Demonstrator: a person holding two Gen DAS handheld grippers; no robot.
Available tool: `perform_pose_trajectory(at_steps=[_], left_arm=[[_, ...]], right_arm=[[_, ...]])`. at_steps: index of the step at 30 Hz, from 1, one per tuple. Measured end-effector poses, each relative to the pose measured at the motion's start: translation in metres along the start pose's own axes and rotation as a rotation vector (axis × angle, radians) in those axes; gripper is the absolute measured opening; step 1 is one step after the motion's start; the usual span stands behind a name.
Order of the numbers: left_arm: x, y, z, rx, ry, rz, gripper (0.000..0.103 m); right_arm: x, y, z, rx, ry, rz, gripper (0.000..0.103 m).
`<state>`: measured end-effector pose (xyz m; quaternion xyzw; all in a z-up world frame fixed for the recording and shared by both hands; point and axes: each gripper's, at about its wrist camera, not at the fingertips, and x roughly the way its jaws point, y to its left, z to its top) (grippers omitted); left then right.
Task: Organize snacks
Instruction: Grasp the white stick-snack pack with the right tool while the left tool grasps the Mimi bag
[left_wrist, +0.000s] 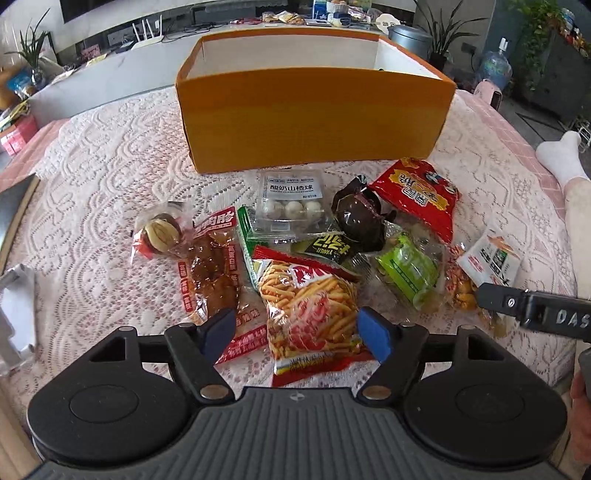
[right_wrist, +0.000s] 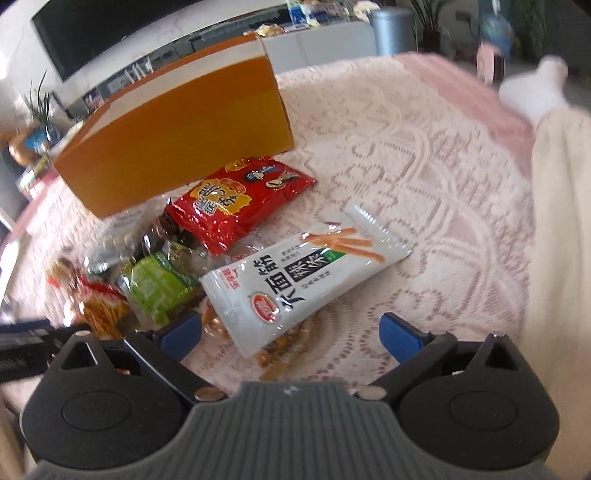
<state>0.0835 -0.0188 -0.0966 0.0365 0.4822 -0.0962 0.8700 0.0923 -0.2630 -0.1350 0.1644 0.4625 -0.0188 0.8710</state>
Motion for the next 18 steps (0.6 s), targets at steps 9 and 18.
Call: perform_pose_trajectory(at_steps=[9, 18], left_arm=[[0.024, -0.001, 0.008, -0.022, 0.027, -0.050, 0.090], [0.025, -0.002, 0.009, -0.020, -0.001, -0.073, 0.071]], right_arm=[[0.022, -0.016, 0.018, 0.213, 0.002, 0.041, 0.099], [0.024, -0.009, 0.017, 0.103, -0.075, -0.019, 0.076]])
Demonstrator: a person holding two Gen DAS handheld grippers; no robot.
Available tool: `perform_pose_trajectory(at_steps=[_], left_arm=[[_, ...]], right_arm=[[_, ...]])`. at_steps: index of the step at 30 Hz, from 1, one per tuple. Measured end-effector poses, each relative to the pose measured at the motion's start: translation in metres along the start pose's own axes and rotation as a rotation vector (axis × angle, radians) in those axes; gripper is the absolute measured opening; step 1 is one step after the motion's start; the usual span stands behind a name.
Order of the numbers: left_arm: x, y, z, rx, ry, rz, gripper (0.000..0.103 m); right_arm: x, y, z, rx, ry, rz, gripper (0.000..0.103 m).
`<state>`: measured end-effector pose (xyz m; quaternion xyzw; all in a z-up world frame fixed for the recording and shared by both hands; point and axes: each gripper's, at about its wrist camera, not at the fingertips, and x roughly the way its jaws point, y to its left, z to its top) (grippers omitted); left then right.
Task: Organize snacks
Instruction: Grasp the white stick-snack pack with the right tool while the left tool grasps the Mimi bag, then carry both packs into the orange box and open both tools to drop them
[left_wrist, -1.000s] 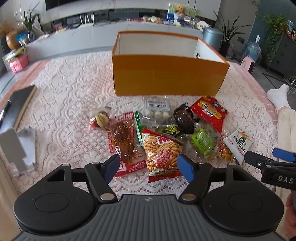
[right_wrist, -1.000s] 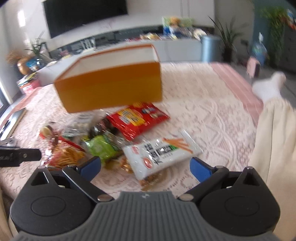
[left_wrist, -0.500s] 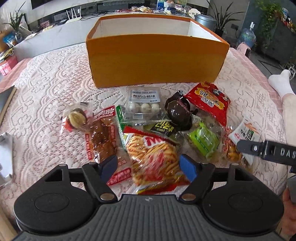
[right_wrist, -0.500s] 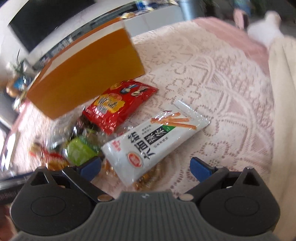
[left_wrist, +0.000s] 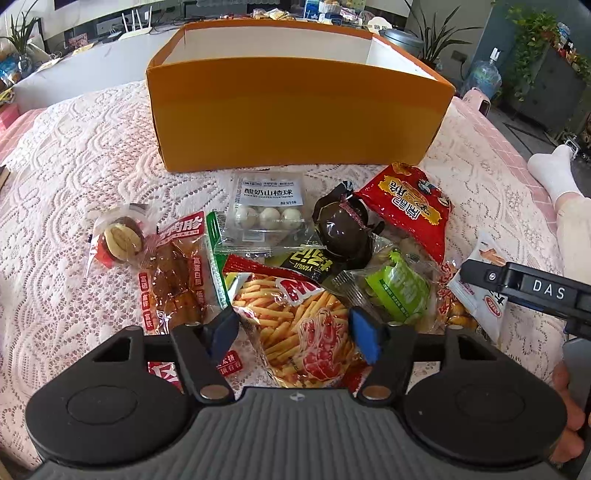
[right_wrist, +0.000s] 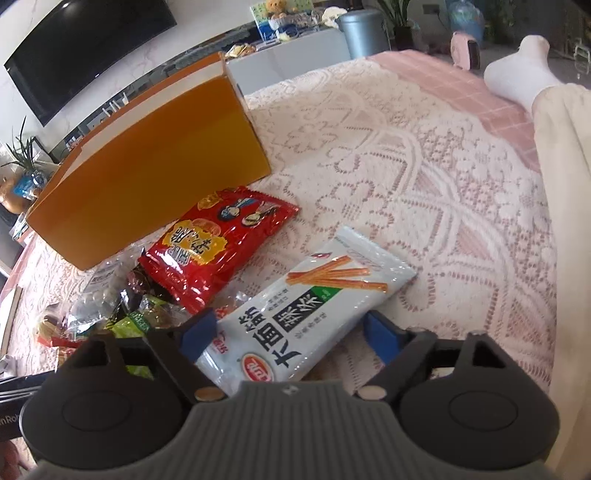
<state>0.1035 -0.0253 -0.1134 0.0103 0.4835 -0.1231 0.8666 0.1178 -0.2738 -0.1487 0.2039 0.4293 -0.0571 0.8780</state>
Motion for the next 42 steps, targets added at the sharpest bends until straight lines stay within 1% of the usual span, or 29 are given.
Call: perform_pose_trajectory(at_steps=[1, 2, 3, 4, 5, 6, 7, 9, 12, 16, 19, 24, 27, 32, 35, 40, 42], left_arm=[[0.000, 0.000, 0.000, 0.000, -0.002, -0.001, 0.068], [-0.001, 0.001, -0.001, -0.001, -0.003, -0.003, 0.067], [-0.002, 0.001, -0.001, -0.002, -0.005, -0.005, 0.063], [-0.004, 0.001, -0.001, -0.003, -0.009, -0.004, 0.061], [-0.006, 0.001, -0.002, -0.002, -0.014, -0.001, 0.060], [-0.008, 0.001, -0.002, -0.001, -0.021, 0.001, 0.058], [-0.011, 0.000, -0.002, 0.000, -0.032, 0.005, 0.056], [-0.019, -0.002, -0.003, 0.006, -0.049, 0.006, 0.054], [-0.028, -0.003, -0.005, 0.008, -0.067, 0.009, 0.052], [-0.042, -0.003, -0.007, 0.011, -0.110, 0.046, 0.050], [-0.055, 0.001, -0.007, -0.006, -0.147, 0.033, 0.050], [-0.073, 0.003, -0.003, -0.002, -0.204, 0.038, 0.049], [-0.079, 0.006, 0.003, -0.001, -0.221, 0.022, 0.049], [-0.090, 0.014, 0.024, 0.021, -0.274, 0.018, 0.049], [-0.094, 0.020, 0.041, 0.014, -0.299, 0.010, 0.049], [-0.094, 0.024, 0.077, 0.037, -0.331, 0.030, 0.048], [-0.093, 0.025, 0.095, 0.045, -0.342, 0.033, 0.048]], right_arm=[[-0.001, -0.002, 0.000, 0.004, -0.005, -0.004, 0.073], [-0.002, -0.004, 0.001, 0.014, -0.013, -0.007, 0.067], [-0.003, -0.006, 0.002, 0.023, -0.019, -0.008, 0.062], [-0.005, -0.008, 0.002, 0.029, -0.024, -0.010, 0.059], [-0.007, -0.010, 0.003, 0.034, -0.034, -0.010, 0.053], [-0.009, -0.011, 0.003, 0.037, -0.044, -0.015, 0.039], [-0.012, -0.012, 0.004, 0.037, -0.057, -0.025, 0.032], [-0.016, -0.013, 0.005, 0.044, -0.067, -0.003, 0.017], [-0.021, -0.014, 0.005, 0.055, -0.072, 0.056, 0.009], [-0.035, -0.003, 0.003, -0.010, -0.116, 0.084, 0.005], [-0.047, 0.007, 0.002, -0.075, -0.150, 0.093, 0.003], [-0.065, 0.021, 0.000, -0.152, -0.186, 0.104, 0.001], [-0.075, 0.028, 0.003, -0.195, -0.207, 0.118, 0.001], [-0.091, 0.045, 0.014, -0.270, -0.238, 0.157, 0.000], [-0.098, 0.060, 0.026, -0.318, -0.256, 0.184, 0.000], [-0.096, 0.084, 0.056, -0.343, -0.276, 0.219, 0.000], [-0.093, 0.096, 0.070, -0.366, -0.299, 0.222, 0.000]])
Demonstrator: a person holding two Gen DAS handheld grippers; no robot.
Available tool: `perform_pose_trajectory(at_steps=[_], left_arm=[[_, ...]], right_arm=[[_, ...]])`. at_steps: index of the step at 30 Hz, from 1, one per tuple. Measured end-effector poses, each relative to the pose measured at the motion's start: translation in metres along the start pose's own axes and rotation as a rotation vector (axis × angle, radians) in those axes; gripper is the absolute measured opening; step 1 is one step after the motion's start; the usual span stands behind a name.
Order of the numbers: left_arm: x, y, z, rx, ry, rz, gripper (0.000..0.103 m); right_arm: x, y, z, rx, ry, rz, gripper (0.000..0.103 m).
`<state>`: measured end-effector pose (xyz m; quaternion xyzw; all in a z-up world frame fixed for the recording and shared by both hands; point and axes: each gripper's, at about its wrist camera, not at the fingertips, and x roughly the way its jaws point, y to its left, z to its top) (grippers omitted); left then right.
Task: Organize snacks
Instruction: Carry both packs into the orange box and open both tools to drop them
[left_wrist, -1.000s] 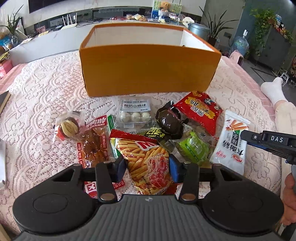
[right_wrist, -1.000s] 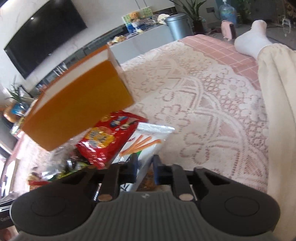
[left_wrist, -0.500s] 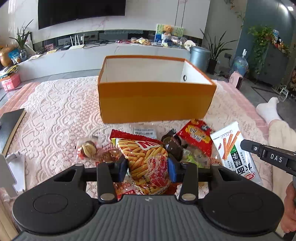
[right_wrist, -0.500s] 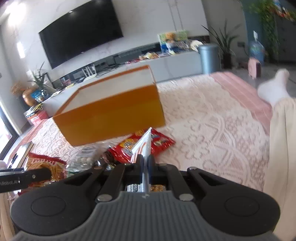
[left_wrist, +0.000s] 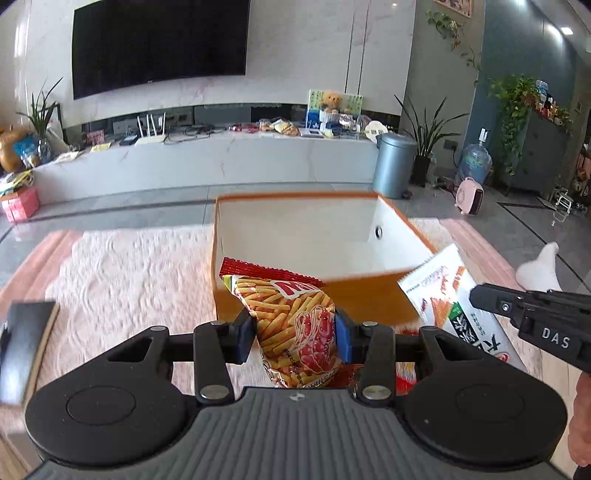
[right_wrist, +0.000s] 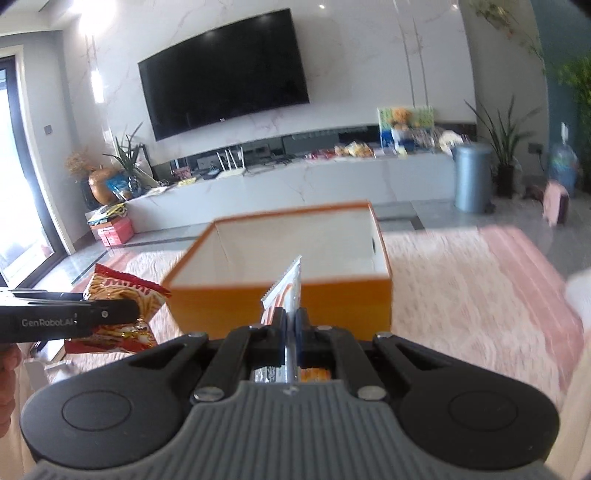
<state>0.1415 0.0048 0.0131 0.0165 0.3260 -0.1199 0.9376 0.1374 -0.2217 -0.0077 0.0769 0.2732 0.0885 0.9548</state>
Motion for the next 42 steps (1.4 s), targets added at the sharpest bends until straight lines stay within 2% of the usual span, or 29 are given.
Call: perform_pose_trajectory(at_steps=[5, 10, 13, 16, 19, 23, 29, 33, 42], left_arm=[[0.015, 0.000, 0.035, 0.032, -0.056, 0.027, 0.048], [0.045, 0.001, 0.058, 0.036, -0.070, 0.078, 0.048], [0.067, 0.004, 0.064, 0.043, -0.048, 0.088, 0.048], [0.095, 0.007, 0.066, 0.042, 0.010, 0.091, 0.048], [0.120, 0.008, 0.062, 0.050, 0.057, 0.121, 0.048], [0.143, 0.004, 0.052, 0.116, 0.103, 0.140, 0.048], [0.169, 0.002, 0.043, 0.160, 0.187, 0.142, 0.048], [0.177, 0.003, 0.038, 0.172, 0.225, 0.166, 0.049], [0.182, 0.001, 0.033, 0.205, 0.254, 0.215, 0.050]], right_arm=[[0.029, 0.018, 0.044, -0.069, -0.067, -0.001, 0.000], [0.072, 0.031, 0.084, -0.088, -0.094, -0.016, 0.000], [0.102, 0.035, 0.104, -0.092, -0.096, -0.030, 0.000], [0.133, 0.040, 0.114, -0.115, -0.083, -0.049, 0.000], [0.168, 0.044, 0.115, -0.150, -0.040, -0.075, 0.000], [0.211, 0.037, 0.103, -0.175, 0.048, -0.100, 0.000], [0.252, 0.023, 0.080, -0.159, 0.203, -0.076, 0.000], [0.265, 0.017, 0.066, -0.132, 0.283, -0.068, 0.000], [0.278, 0.014, 0.063, -0.126, 0.357, -0.084, 0.000]])
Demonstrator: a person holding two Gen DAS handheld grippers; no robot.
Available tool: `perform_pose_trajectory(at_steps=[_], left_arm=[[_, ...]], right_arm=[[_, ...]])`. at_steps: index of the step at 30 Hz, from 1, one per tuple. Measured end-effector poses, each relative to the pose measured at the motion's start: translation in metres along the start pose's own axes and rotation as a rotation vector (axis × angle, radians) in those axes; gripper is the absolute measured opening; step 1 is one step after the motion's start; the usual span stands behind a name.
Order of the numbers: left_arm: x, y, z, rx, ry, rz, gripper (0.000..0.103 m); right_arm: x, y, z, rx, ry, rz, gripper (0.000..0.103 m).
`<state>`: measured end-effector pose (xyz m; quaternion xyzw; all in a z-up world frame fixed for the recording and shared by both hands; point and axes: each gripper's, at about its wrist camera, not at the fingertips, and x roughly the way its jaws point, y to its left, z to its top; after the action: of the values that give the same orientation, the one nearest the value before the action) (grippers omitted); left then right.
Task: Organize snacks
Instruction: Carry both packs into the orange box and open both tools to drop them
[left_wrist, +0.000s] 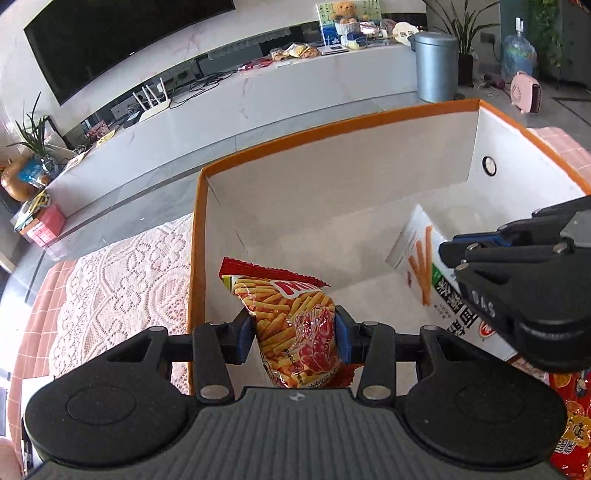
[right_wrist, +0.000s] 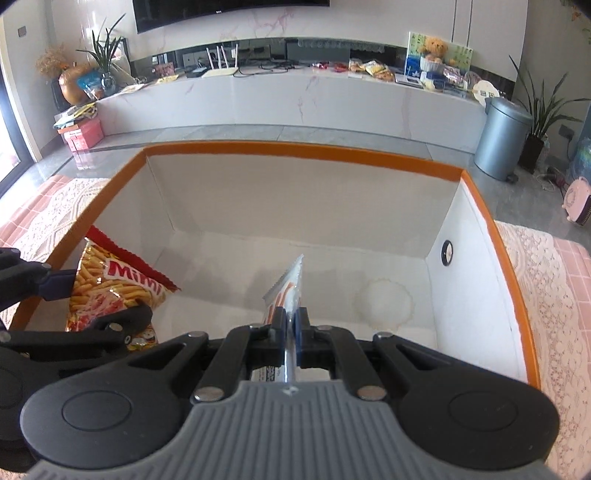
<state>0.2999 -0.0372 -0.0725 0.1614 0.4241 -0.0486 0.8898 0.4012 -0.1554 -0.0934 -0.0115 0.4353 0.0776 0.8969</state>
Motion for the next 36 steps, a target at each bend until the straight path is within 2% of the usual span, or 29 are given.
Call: perform_pose_trajectory(at_steps=[5, 11, 14, 16, 21, 26, 28, 30, 34, 36], left_arm=[[-0.001, 0.005, 0.000, -0.045, 0.010, -0.003, 0.052], [-0.008, 0.005, -0.001, -0.040, -0.004, 0.034, 0.059], [-0.017, 0.003, -0.002, -0.039, -0.035, 0.048, 0.066], [-0.022, 0.002, -0.004, -0.028, -0.058, 0.060, 0.075], [-0.034, -0.002, -0.006, 0.015, -0.087, 0.080, 0.075], [-0.048, 0.001, -0.011, 0.010, -0.110, 0.099, 0.077], [-0.054, 0.004, -0.013, -0.009, -0.124, 0.109, 0.078], [-0.061, 0.007, -0.016, -0.027, -0.133, 0.112, 0.079], [-0.076, 0.011, -0.019, -0.053, -0.142, 0.107, 0.079], [-0.085, 0.012, -0.022, -0.060, -0.154, 0.104, 0.079]], right_arm=[[0.003, 0.003, 0.001, -0.004, 0.026, -0.015, 0.000], [0.005, 0.004, 0.001, -0.030, 0.070, -0.033, 0.001], [0.006, 0.006, 0.002, -0.040, 0.077, -0.042, 0.001], [0.006, 0.007, 0.002, -0.041, 0.080, -0.043, 0.001], [0.003, 0.011, 0.003, -0.058, 0.084, -0.057, 0.004], [-0.001, 0.016, 0.003, -0.062, 0.094, -0.070, 0.007], [-0.004, 0.017, 0.004, -0.067, 0.090, -0.074, 0.011], [-0.008, 0.019, 0.005, -0.074, 0.086, -0.083, 0.029], [-0.020, 0.018, 0.007, -0.075, 0.066, -0.091, 0.035], [-0.029, 0.019, 0.008, -0.079, 0.047, -0.102, 0.044]])
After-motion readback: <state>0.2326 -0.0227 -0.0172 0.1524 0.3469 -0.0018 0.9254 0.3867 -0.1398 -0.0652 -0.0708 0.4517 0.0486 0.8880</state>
